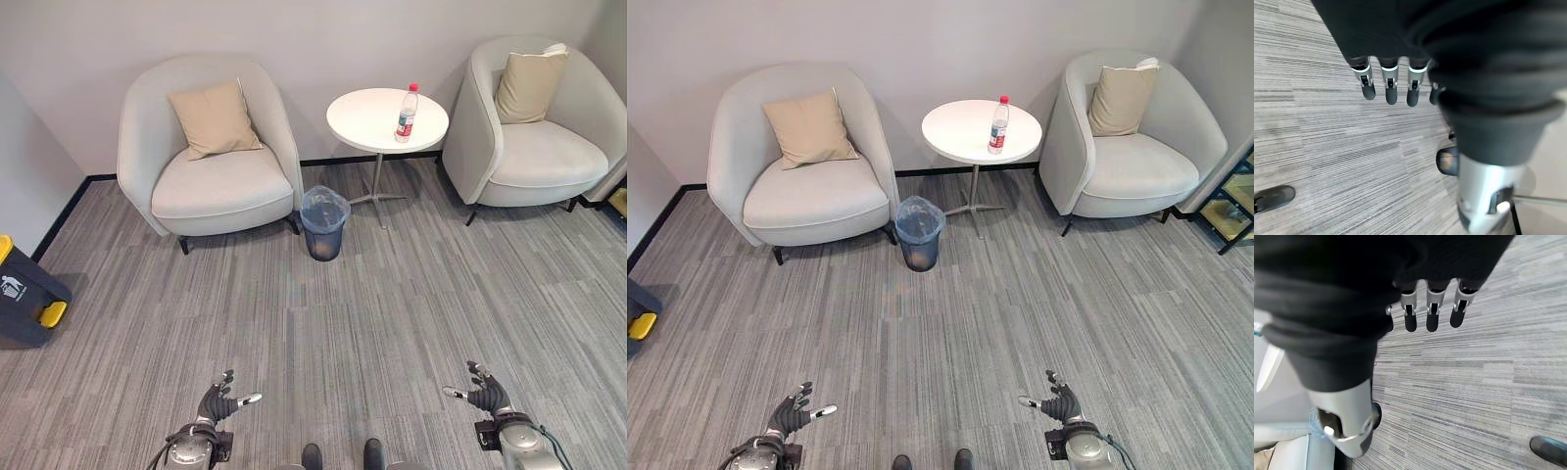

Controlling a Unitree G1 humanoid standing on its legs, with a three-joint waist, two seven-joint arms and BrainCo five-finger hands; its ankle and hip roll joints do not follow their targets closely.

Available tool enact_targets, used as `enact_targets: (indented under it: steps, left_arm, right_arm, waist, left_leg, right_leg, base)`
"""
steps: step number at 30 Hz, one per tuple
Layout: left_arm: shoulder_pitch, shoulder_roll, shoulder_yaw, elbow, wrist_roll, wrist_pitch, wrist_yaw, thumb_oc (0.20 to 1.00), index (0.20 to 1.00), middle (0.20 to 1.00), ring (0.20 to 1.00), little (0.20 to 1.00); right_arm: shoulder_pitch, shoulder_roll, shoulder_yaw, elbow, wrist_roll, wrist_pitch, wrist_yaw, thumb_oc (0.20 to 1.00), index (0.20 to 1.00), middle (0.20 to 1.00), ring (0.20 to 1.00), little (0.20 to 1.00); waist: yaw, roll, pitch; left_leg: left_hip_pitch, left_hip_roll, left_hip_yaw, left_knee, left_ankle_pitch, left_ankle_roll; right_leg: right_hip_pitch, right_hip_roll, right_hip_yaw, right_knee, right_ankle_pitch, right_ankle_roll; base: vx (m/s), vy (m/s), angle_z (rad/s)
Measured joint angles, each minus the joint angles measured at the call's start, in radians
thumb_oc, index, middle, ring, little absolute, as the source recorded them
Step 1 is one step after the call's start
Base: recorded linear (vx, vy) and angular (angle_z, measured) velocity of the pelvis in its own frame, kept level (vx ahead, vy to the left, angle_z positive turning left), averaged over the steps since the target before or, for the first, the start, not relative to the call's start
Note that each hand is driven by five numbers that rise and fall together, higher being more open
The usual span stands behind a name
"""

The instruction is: Gather garbage on tea table into small bin, then transfer packed bag to large trash can.

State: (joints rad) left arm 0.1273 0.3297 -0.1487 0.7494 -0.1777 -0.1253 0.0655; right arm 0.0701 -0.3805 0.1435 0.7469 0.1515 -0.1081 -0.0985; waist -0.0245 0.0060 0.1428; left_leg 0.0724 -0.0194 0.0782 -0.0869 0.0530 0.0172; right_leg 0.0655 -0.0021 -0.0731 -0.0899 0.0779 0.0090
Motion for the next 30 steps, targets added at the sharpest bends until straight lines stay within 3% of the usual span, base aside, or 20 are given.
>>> enact_targets:
  steps: [19,24,26,27,28,29,30]
  left_arm:
    - [-0.014,-0.001,-0.008,-0.034,-0.002,0.003,0.001,1.0,1.0,1.0,1.0,1.0]
    - [-0.041,0.009,-0.007,-0.034,-0.01,0.003,0.006,1.0,1.0,1.0,1.0,1.0]
    - [-0.064,0.019,-0.007,-0.035,-0.02,0.003,0.012,1.0,1.0,1.0,1.0,1.0]
    - [-0.072,0.022,-0.006,-0.034,-0.02,0.002,0.014,1.0,1.0,1.0,1.0,1.0]
    - [-0.087,0.023,-0.006,-0.029,-0.02,0.002,0.014,1.0,1.0,1.0,1.0,1.0]
    - [-0.087,0.015,-0.006,-0.017,-0.021,0.002,0.016,1.0,1.0,1.0,1.0,1.0]
    - [-0.086,0.016,-0.006,-0.015,-0.022,0.002,0.016,1.0,1.0,1.0,1.0,1.0]
  right_arm:
    - [-0.009,0.031,-0.002,0.0,0.067,0.002,-0.007,1.0,1.0,1.0,1.0,1.0]
    - [-0.059,0.031,0.003,0.009,0.067,0.007,-0.01,1.0,1.0,1.0,1.0,1.0]
    - [-0.082,0.03,0.003,0.009,0.066,0.008,-0.01,1.0,1.0,1.0,1.0,1.0]
    - [-0.089,0.032,0.003,0.009,0.066,0.008,-0.01,1.0,1.0,1.0,1.0,1.0]
    - [-0.101,0.034,0.004,0.003,0.065,0.009,-0.01,1.0,1.0,1.0,1.0,1.0]
    - [-0.106,0.035,0.006,-0.006,0.065,0.009,-0.011,1.0,1.0,1.0,1.0,1.0]
    - [-0.105,0.035,0.008,-0.017,0.065,0.008,-0.012,1.0,1.0,1.0,1.0,1.0]
  waist:
    - [0.001,-0.017,-0.001]
    - [0.004,-0.031,0.02]
    - [0.0,-0.031,0.046]
    - [0.001,-0.031,0.054]
    - [0.001,-0.028,0.075]
    - [0.002,-0.026,0.083]
    - [0.001,-0.029,0.085]
  left_leg:
    - [-0.027,-0.004,0.031,0.007,-0.001,0.013]
    - [-0.068,-0.013,0.082,0.01,-0.01,0.028]
    - [-0.068,-0.012,0.108,0.009,-0.011,0.039]
    - [-0.066,-0.01,0.128,0.008,-0.012,0.04]
    - [-0.046,-0.008,0.157,0.008,-0.017,0.05]
    - [-0.025,-0.008,0.176,0.007,-0.047,0.036]
    - [-0.019,-0.008,0.182,0.007,-0.059,0.043]
  right_leg:
    - [-0.048,-0.001,0.039,0.0,0.01,0.01]
    - [-0.13,-0.004,0.092,0.047,0.027,0.021]
    - [-0.187,-0.009,0.097,0.146,-0.008,0.057]
    - [-0.217,-0.011,0.09,0.196,-0.025,0.077]
    - [-0.25,-0.041,0.01,0.263,-0.078,0.091]
    - [-0.269,-0.085,-0.041,0.25,-0.085,0.093]
    - [-0.281,-0.101,-0.052,0.222,-0.08,0.098]
  base:
    - [0.03,0.042,-0.06]
    - [0.03,0.09,-0.32]
    - [0.08,0.066,-0.35]
    - [0.19,-0.006,-0.47]
    - [0.29,-0.087,-0.63]
    - [0.33,-0.122,-0.62]
    - [0.32,-0.135,-0.44]
